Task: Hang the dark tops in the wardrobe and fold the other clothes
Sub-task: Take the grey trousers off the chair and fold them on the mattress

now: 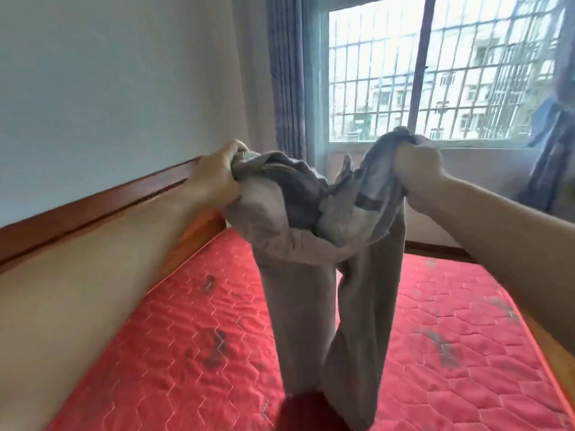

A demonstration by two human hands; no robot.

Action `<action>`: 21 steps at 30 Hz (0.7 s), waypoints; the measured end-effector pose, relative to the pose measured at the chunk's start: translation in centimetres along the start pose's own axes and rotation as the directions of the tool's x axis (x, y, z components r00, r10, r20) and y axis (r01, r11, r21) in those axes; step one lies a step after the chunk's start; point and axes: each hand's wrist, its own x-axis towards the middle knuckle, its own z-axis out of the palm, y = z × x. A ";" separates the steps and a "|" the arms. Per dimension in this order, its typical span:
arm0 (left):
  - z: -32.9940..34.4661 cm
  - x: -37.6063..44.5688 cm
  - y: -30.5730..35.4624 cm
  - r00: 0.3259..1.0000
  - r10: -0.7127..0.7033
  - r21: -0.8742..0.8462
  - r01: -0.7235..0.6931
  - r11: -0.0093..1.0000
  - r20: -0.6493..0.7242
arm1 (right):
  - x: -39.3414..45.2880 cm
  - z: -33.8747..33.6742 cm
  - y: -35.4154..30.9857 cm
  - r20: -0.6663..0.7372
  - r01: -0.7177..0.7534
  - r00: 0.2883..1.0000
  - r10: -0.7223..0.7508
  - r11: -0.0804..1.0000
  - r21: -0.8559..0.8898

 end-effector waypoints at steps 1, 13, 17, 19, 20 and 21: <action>1.9 -0.3 -1.0 0.987 -0.010 0.126 -0.010 0.992 0.158 | -0.1 0.8 2.3 0.013 0.004 1.000 -0.003 0.998 -0.061; 30.8 -18.1 -17.3 0.578 -0.166 0.312 -0.163 0.936 0.799 | -15.5 4.0 34.2 0.114 -0.302 0.808 0.579 0.571 -0.764; 33.7 -22.9 -21.7 0.282 -0.074 0.171 -0.337 0.926 0.957 | -20.8 2.5 39.4 0.146 -0.048 0.781 0.607 0.292 -0.955; 34.3 -24.9 -23.0 0.145 -0.118 0.164 -0.367 0.916 0.982 | -23.3 1.7 41.3 0.129 0.032 0.775 0.619 0.165 -0.986; 34.4 -25.7 -23.5 0.096 -0.126 0.153 -0.363 0.919 0.987 | -24.6 1.3 42.3 0.129 0.060 0.765 0.631 0.130 -0.990; 34.4 -26.3 -23.8 0.044 -0.130 0.137 -0.356 0.924 0.991 | -25.9 1.0 43.2 0.123 0.087 0.743 0.658 0.087 -0.992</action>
